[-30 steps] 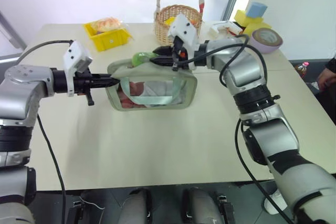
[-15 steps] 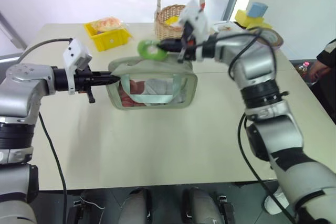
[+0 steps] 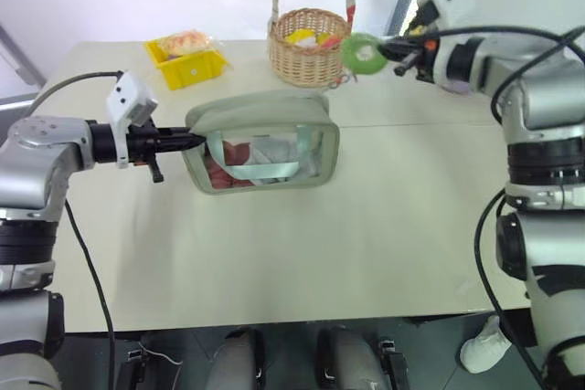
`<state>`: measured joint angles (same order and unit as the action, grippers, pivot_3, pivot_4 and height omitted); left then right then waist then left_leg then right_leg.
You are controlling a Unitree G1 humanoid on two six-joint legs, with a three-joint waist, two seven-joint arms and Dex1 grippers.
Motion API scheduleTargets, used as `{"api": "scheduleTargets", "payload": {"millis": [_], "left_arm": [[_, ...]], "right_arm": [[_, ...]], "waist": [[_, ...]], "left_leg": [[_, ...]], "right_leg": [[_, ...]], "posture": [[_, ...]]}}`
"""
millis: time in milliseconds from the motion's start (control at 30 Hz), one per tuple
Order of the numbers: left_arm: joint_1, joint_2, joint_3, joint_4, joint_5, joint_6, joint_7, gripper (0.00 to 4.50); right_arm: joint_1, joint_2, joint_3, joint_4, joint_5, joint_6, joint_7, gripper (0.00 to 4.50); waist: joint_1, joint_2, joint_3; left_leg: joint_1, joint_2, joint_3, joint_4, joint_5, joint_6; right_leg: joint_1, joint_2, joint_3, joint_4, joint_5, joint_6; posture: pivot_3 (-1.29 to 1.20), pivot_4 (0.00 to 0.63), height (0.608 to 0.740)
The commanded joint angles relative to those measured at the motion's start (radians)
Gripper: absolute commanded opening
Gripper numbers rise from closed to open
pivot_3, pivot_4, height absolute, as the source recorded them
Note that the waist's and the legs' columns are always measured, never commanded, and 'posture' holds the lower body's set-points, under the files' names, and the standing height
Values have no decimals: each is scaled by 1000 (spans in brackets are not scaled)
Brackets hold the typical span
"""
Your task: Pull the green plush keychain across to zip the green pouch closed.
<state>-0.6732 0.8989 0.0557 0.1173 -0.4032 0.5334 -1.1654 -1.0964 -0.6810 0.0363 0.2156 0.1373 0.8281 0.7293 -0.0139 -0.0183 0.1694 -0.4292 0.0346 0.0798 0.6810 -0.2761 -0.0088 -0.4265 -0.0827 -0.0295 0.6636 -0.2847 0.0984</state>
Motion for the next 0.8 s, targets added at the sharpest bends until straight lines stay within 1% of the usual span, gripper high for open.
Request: {"api": "scheduleTargets", "payload": {"millis": [33,167,267,400,567,633,700,767,800], "left_arm": [[-4,3,15,-9,4,-6,9,0],[-3,-5,12,-15,2,-1,15,0],[4,-13,9,-32,-4,8,21,0],[6,-16,12,-40,-6,14,24,0],[10,-21,13,-52,-9,18,30,0],[10,-24,13,-54,-9,17,35,0],[13,-27,14,-59,-11,18,38,0],[15,-29,15,-63,-12,18,41,0],[15,-30,15,-63,-12,17,42,0]], "right_arm": [[95,-33,-18,-77,-29,48,-55,52],[214,-24,-24,-109,-37,62,-106,52],[304,23,-31,-133,-12,90,-137,52],[356,119,-22,-182,12,135,-184,52],[391,170,41,-221,-1,105,-189,52],[404,146,119,-229,-42,31,-158,52],[414,86,205,-217,-121,-89,-127,52],[412,27,267,-181,-198,-214,-108,52],[408,12,279,-160,-217,-252,-103,52]], "waist": [[1,0,0],[1,0,0],[1,0,0],[0,0,0],[2,0,0],[2,0,0],[3,0,0],[3,0,0],[3,0,0]], "left_leg": [[0,0,0,0,0,0],[0,0,0,0,0,0],[0,0,0,0,0,0],[1,0,0,0,0,0],[0,0,0,0,0,0],[1,0,-1,0,0,0],[1,-1,-1,0,0,0],[1,-1,-1,0,0,0],[1,-1,-1,0,0,0]], "right_leg": [[0,0,0,0,0,0],[0,0,0,0,0,0],[0,0,0,0,0,0],[1,0,0,0,0,0],[1,0,0,0,0,0],[1,0,0,0,0,0],[1,0,0,0,0,0],[1,0,0,-1,0,0],[1,0,0,-1,0,0]], "posture": [[0,150,739],[0,150,739],[0,150,739],[0,150,739],[0,150,739],[0,150,739],[0,150,739],[0,150,739],[0,150,739]]}}
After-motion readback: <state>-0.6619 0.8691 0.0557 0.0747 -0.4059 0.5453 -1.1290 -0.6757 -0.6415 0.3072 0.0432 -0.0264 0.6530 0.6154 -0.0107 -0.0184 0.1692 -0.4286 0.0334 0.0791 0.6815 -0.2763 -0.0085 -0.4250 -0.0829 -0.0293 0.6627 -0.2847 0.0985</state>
